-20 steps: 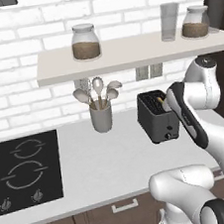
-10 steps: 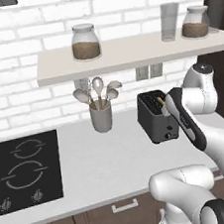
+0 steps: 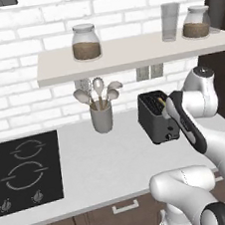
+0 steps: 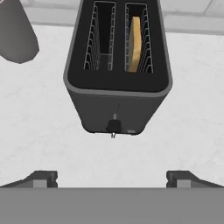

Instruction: Start the toaster. Once the lever pops up, take the bread to the plate on the dining counter.

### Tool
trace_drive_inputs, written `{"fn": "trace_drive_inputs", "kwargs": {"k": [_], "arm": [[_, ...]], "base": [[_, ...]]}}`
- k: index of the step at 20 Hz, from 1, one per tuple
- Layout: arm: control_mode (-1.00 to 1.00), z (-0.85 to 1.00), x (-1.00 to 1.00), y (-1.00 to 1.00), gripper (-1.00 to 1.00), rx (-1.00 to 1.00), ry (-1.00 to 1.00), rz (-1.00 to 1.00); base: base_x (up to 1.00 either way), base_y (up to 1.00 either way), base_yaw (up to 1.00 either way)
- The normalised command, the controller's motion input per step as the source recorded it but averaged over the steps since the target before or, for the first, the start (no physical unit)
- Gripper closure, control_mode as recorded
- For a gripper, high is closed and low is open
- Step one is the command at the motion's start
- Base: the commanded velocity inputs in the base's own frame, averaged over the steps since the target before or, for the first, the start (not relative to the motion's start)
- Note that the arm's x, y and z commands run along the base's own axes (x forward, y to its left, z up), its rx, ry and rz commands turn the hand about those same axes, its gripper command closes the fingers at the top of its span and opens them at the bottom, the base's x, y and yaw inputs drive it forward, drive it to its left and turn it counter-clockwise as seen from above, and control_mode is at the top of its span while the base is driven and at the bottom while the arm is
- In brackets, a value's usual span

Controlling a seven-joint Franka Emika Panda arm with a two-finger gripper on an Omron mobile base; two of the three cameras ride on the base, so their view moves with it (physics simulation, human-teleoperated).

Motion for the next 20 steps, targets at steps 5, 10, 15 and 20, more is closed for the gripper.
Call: {"fn": "trace_drive_inputs", "kwargs": {"k": [5, 10, 15, 20], "arm": [[-1.00, -0.05, 0.10, 0.00, -1.00, 0.00, 0.00, 0.00], [-1.00, 0.00, 0.13, 0.00, -1.00, 0.00, 0.00, 0.00], [-1.00, 0.00, 0.05, 0.00, -1.00, 0.00, 0.00, 0.00], [-1.00, 0.00, 0.00, 0.00, -1.00, 0.00, 0.00, 0.00]], "base": [[0.00, 0.00, 0.00], [0.00, 0.00, 0.00], [0.00, 0.00, 0.00], [0.00, 0.00, 0.00]]}}
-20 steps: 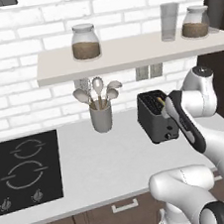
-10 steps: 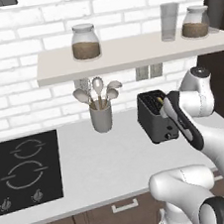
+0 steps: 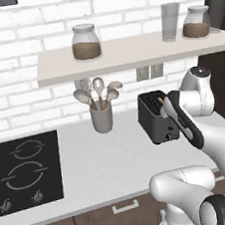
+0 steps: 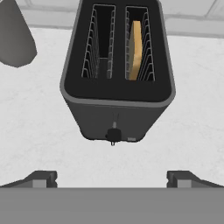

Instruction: Start the toaster. Once the lever pops up, take the bread to the plate on the dining counter.

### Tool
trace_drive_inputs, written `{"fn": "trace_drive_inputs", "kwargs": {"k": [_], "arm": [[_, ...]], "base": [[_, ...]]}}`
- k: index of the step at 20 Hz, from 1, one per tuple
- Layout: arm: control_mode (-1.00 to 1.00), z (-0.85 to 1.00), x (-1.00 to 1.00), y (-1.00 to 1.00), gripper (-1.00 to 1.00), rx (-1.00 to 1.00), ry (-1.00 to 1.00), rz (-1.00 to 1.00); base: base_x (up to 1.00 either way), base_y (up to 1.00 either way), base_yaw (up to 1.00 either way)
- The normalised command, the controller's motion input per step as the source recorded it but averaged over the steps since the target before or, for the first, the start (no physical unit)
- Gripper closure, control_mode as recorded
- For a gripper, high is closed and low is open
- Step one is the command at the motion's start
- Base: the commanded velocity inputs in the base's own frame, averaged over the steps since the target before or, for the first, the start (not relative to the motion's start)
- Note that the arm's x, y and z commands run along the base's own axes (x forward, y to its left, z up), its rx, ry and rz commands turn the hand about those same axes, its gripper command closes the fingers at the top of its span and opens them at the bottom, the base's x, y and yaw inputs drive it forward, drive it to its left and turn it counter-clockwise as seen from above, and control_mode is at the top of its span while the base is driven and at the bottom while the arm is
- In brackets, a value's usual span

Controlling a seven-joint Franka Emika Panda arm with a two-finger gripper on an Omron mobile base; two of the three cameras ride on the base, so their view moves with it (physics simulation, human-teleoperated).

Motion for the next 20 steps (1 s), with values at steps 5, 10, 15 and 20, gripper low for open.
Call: {"fn": "trace_drive_inputs", "kwargs": {"k": [5, 10, 15, 20], "arm": [[-1.00, -0.06, 0.00, 0.00, -1.00, 0.00, 0.00, 0.00], [-1.00, -0.12, 0.00, 0.00, -1.00, 0.00, 0.00, 0.00], [-1.00, -0.10, 0.00, 0.00, -1.00, 0.00, 0.00, 0.00], [-1.00, 0.00, 0.00, 0.00, -1.00, 0.00, -0.03, 0.00]], "base": [[0.00, 0.00, 0.00], [0.00, 0.00, 0.00], [0.00, 0.00, 0.00], [0.00, 0.00, 0.00]]}}
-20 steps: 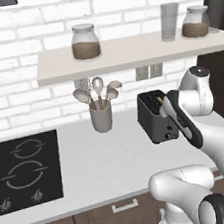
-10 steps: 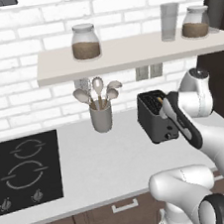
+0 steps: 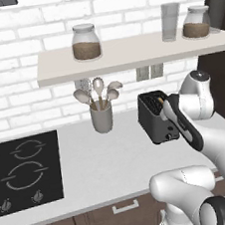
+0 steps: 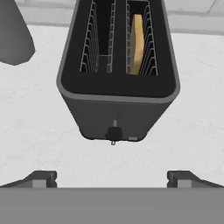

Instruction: Start the toaster. Once the lever pops up, take the bread to the plate on the dining counter.

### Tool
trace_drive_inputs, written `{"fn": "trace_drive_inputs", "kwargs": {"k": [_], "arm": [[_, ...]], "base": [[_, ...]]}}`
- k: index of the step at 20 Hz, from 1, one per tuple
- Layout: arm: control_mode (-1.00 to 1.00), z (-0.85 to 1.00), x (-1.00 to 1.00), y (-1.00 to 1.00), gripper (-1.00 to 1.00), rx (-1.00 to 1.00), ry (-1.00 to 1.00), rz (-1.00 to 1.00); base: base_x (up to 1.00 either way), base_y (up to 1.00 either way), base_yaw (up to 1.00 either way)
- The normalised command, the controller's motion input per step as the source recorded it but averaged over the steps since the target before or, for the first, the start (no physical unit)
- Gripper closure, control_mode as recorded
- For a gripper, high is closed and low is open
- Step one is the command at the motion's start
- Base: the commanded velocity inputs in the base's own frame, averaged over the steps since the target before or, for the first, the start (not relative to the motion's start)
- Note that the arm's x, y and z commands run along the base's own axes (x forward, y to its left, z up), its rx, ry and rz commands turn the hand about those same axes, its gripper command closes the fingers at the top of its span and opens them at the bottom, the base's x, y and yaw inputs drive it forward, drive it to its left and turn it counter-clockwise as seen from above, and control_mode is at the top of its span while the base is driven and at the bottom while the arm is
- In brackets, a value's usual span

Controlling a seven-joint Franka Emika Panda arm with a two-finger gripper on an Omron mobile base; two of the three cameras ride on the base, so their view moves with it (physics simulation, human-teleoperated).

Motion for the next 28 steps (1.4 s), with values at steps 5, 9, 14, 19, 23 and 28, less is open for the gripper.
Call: {"fn": "trace_drive_inputs", "kwargs": {"k": [5, 9, 14, 19, 23, 28], "arm": [[-1.00, 0.00, 0.00, 0.00, -1.00, 0.00, -0.05, 0.00], [-1.00, 0.00, 0.00, 0.00, -1.00, 0.00, -0.10, 0.00], [-1.00, -0.01, 0.00, 0.00, -1.00, 0.00, -0.05, 0.00], [-1.00, -0.21, 0.00, 0.00, -1.00, 0.00, -0.07, 0.00], [-1.00, -0.20, 0.00, 0.00, -1.00, 0.00, -0.15, 0.00], [-1.00, -0.07, 0.00, 0.00, -1.00, 0.00, -0.21, 0.00]], "base": [[0.00, 0.00, 0.00], [0.00, 0.00, 0.00], [0.00, 0.00, 0.00], [0.00, 0.00, 0.00], [0.00, 0.00, 0.00], [0.00, 0.00, 0.00]]}}
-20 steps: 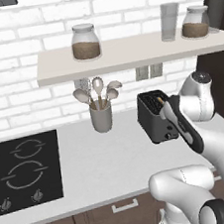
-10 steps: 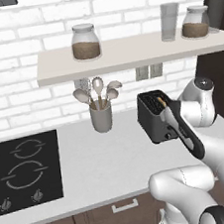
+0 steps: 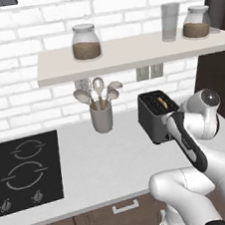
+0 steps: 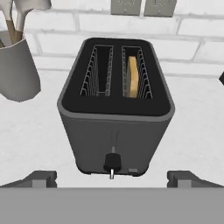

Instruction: Start the toaster. Once the lever pops up, take the bread to the plate on the dining counter.

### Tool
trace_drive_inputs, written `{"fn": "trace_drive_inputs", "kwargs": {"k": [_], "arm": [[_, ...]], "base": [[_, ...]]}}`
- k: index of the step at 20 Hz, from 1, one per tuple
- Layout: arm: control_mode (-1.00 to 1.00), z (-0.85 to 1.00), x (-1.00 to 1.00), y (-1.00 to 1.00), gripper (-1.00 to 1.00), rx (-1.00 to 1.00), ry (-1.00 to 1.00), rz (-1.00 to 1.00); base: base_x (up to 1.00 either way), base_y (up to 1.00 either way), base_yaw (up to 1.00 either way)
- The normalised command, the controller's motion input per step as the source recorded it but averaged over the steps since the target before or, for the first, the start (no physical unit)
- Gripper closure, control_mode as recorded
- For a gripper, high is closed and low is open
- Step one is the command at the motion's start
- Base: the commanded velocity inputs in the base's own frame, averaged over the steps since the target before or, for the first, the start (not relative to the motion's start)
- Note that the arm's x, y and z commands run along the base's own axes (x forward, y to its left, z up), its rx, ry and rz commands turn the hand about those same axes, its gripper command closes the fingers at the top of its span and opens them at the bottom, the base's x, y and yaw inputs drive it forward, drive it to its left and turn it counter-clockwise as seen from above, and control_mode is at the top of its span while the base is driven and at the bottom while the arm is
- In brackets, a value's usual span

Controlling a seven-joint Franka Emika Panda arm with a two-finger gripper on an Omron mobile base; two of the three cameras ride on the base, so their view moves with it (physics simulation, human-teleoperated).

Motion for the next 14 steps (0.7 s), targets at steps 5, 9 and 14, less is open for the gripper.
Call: {"fn": "trace_drive_inputs", "kwargs": {"k": [5, 9, 14], "arm": [[-1.00, -0.14, 0.00, -0.03, -1.00, 0.00, -0.10, 0.00], [-1.00, -0.14, 0.00, 0.00, -1.00, 0.00, 0.00, 0.00], [-1.00, -0.13, 0.00, 0.00, -1.00, 0.00, 0.00, 0.00]], "base": [[0.00, 0.00, 0.00], [0.00, 0.00, 0.00], [0.00, 0.00, 0.00]]}}
